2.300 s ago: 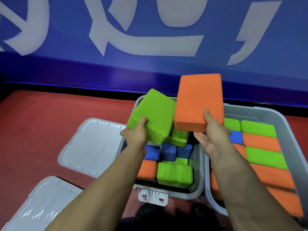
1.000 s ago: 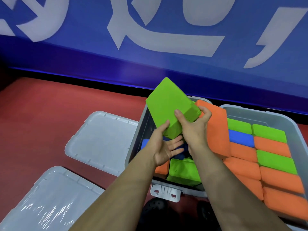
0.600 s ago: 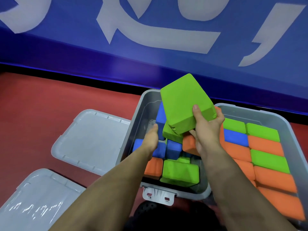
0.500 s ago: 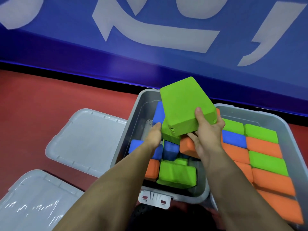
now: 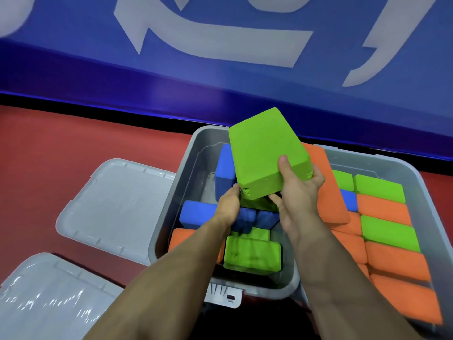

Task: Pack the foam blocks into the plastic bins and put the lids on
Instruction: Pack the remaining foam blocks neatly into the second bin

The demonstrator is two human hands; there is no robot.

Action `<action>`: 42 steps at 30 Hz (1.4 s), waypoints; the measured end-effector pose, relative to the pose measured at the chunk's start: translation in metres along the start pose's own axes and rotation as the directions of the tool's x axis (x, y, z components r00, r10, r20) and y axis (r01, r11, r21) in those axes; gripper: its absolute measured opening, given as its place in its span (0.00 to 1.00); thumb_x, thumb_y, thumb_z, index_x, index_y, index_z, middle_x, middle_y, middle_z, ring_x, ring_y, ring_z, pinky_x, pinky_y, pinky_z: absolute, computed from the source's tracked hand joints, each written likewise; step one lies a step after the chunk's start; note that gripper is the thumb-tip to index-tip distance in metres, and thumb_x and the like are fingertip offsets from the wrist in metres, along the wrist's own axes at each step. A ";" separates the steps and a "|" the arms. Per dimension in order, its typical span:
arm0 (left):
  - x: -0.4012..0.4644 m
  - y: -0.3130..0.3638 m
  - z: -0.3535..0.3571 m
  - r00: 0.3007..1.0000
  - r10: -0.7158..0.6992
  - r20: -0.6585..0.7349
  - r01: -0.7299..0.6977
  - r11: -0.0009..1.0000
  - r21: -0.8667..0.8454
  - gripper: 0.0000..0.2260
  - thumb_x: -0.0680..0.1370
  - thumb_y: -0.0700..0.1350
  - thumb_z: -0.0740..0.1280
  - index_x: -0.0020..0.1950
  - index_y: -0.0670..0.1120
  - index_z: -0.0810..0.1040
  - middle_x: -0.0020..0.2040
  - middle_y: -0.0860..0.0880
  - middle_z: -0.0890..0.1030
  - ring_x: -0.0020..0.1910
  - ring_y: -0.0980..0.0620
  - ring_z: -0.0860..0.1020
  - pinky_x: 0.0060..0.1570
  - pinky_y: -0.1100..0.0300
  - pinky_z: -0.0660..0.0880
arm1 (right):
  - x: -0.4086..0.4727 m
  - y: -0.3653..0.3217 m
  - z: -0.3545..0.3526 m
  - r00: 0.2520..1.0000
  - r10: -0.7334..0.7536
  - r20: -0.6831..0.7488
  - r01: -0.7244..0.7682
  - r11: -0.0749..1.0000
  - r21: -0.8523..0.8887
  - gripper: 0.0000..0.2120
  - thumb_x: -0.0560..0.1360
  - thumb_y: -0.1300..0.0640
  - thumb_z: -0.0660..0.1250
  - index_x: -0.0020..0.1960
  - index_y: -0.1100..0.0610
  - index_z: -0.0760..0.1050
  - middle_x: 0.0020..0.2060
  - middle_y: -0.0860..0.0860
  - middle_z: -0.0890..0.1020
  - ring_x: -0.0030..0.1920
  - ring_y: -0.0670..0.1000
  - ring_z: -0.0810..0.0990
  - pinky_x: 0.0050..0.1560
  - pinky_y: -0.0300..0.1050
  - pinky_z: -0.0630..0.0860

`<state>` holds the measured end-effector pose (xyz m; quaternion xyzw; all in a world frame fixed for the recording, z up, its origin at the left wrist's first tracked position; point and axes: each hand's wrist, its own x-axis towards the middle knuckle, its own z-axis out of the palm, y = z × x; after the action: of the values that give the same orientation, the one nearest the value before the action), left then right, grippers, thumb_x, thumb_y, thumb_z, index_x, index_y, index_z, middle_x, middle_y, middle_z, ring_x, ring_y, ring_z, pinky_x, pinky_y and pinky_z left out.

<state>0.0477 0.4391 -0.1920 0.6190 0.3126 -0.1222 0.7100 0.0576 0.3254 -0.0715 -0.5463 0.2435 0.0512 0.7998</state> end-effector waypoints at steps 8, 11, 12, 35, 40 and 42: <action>-0.009 0.002 -0.034 0.991 -0.007 -0.133 -0.007 0.995 -0.102 0.15 0.83 0.59 0.57 0.45 0.52 0.77 0.44 0.52 0.81 0.42 0.51 0.76 0.53 0.54 0.77 | -0.007 -0.002 0.002 0.997 0.054 0.054 -0.053 0.998 -0.017 0.34 0.76 0.51 0.74 0.74 0.46 0.58 0.57 0.44 0.82 0.55 0.52 0.84 0.42 0.52 0.83; -0.013 -0.005 -0.036 0.932 0.128 -0.338 -0.116 0.992 0.058 0.14 0.78 0.57 0.63 0.42 0.47 0.77 0.38 0.49 0.80 0.41 0.47 0.77 0.51 0.48 0.77 | -0.013 -0.015 0.006 0.997 -0.006 0.073 0.007 1.000 -0.007 0.29 0.76 0.49 0.74 0.70 0.44 0.61 0.57 0.42 0.82 0.56 0.50 0.83 0.44 0.50 0.81; -0.019 -0.005 -0.029 0.925 0.163 -0.342 -0.135 0.985 0.103 0.14 0.78 0.56 0.66 0.41 0.47 0.77 0.35 0.50 0.80 0.38 0.46 0.78 0.49 0.48 0.78 | -0.015 -0.021 0.006 0.997 -0.025 0.080 0.024 1.000 0.017 0.27 0.76 0.49 0.73 0.69 0.43 0.61 0.57 0.42 0.82 0.56 0.50 0.84 0.44 0.50 0.81; -0.044 0.008 0.080 0.999 -0.015 0.037 0.017 0.999 -0.051 0.19 0.70 0.59 0.77 0.44 0.43 0.83 0.40 0.47 0.85 0.41 0.49 0.82 0.51 0.52 0.81 | 0.009 -0.070 -0.038 0.996 -0.052 0.068 0.033 0.966 0.255 0.30 0.76 0.50 0.74 0.71 0.45 0.61 0.64 0.49 0.80 0.60 0.56 0.82 0.56 0.67 0.79; -0.045 0.015 0.047 1.000 -0.016 0.006 0.017 0.991 -0.132 0.35 0.60 0.67 0.77 0.52 0.38 0.83 0.45 0.43 0.85 0.45 0.47 0.85 0.51 0.55 0.83 | 0.005 -0.066 -0.029 0.995 -0.045 0.088 0.019 0.963 0.271 0.29 0.76 0.51 0.74 0.70 0.45 0.62 0.65 0.50 0.79 0.60 0.56 0.83 0.54 0.65 0.81; -0.045 0.015 0.039 1.000 -0.025 0.004 0.025 0.994 -0.104 0.31 0.63 0.66 0.77 0.48 0.39 0.82 0.38 0.47 0.81 0.38 0.49 0.81 0.45 0.57 0.82 | 0.004 -0.063 -0.026 0.995 -0.041 0.095 0.015 0.965 0.262 0.29 0.76 0.51 0.74 0.70 0.45 0.62 0.65 0.49 0.80 0.60 0.56 0.82 0.54 0.65 0.80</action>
<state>0.0329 0.3955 -0.1518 0.5770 0.3256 -0.1154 0.7401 0.0743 0.2766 -0.0269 -0.4364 0.2002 0.0343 0.8765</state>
